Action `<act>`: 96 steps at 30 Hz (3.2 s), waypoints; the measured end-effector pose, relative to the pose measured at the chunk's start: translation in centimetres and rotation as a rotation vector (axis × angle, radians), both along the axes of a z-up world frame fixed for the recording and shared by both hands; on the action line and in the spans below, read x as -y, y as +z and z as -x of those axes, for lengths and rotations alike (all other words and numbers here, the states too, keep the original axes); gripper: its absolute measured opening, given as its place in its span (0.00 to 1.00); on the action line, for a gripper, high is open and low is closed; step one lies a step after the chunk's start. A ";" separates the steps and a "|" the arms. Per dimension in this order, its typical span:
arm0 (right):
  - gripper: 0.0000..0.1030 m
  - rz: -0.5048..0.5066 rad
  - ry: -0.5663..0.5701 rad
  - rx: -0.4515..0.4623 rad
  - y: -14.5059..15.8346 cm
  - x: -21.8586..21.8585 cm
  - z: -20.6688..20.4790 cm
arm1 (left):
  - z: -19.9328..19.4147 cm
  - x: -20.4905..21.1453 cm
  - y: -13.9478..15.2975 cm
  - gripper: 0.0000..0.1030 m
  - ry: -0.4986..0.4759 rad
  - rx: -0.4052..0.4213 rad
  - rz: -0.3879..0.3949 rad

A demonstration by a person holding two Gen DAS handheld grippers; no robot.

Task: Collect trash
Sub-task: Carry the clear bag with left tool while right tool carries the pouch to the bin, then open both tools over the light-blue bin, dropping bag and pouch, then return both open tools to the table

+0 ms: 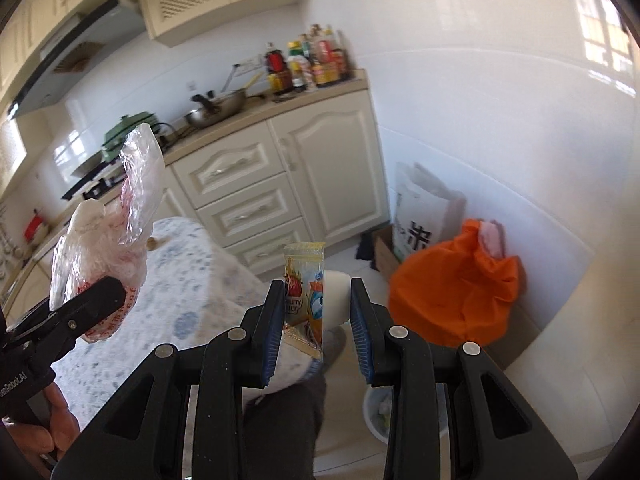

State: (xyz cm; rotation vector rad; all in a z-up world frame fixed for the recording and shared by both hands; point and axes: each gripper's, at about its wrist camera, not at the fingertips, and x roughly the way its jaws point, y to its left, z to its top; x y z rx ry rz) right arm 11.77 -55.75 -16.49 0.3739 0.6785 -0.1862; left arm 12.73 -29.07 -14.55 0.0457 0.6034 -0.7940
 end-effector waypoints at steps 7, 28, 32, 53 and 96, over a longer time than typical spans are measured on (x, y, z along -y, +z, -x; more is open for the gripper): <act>0.31 -0.041 -0.099 -0.111 -5.2 4.8 1.0 | -2.1 7.9 -3.7 0.50 -0.105 -0.094 -0.099; 0.74 -0.199 -0.256 -0.300 -16.8 11.9 2.4 | -7.6 24.6 -12.9 0.91 -0.173 -0.321 -0.327; 0.94 -0.196 -0.288 -0.292 -16.5 12.1 3.1 | -6.4 24.4 -13.0 0.96 -0.162 -0.297 -0.348; 1.00 -0.171 -0.218 -0.145 -7.3 6.1 1.5 | -1.5 10.2 -2.7 0.99 -0.042 -0.133 -0.156; 1.00 0.054 0.493 -0.084 -0.2 -29.7 -19.6 | -8.4 -27.7 2.9 0.99 0.600 0.041 -0.161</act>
